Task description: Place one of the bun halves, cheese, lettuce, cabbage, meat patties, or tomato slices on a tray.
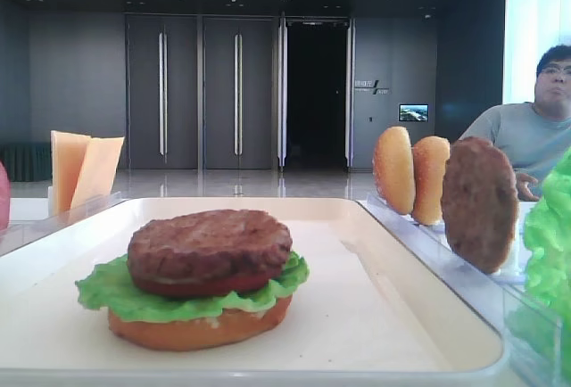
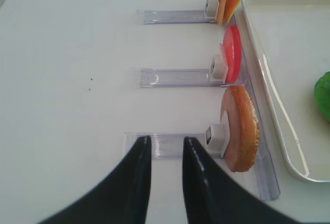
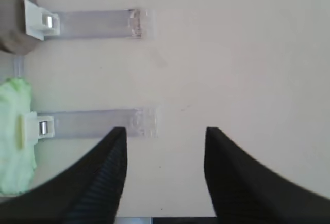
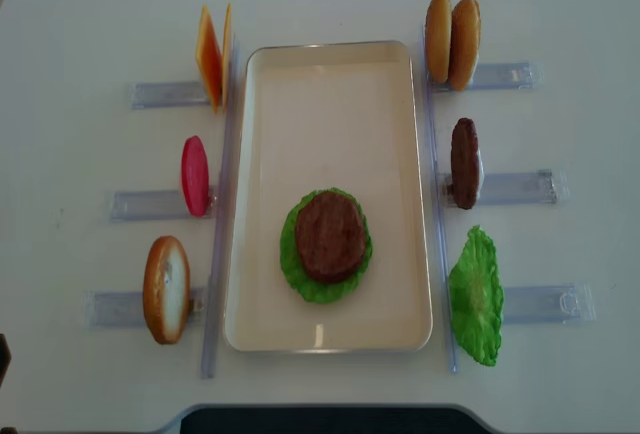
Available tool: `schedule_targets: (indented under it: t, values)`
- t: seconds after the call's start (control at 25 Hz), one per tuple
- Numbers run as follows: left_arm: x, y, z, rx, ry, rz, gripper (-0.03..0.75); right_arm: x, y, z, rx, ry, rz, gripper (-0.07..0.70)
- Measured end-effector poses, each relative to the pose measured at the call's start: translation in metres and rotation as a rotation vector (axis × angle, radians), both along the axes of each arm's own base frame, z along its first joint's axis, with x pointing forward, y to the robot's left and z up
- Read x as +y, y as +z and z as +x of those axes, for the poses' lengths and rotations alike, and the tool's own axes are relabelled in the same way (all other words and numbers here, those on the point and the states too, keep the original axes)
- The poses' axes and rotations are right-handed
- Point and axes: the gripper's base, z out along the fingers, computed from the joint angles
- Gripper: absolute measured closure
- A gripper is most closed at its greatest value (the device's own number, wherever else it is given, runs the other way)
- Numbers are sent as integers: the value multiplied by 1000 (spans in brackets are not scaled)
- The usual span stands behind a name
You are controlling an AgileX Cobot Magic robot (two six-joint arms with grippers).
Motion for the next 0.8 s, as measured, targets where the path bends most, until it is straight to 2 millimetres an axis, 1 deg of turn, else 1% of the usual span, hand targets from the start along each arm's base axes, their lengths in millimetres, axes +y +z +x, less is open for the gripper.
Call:
schedule_targets:
  t: [0.16,0.36,0.56,0.8]
  values:
    - [0,0,0,0,0,0,556,0,-9,-45,-101,13,2,272]
    - [0,0,0,0,0,0,556,-1,-28,-82,-186,14,2,272]
    - [0,0,0,0,0,0,556,-2,-39,-111,-310,13,4,272]
    - [0,0,0,0,0,0,556,-3,-46,-139,-498,15,7,272]
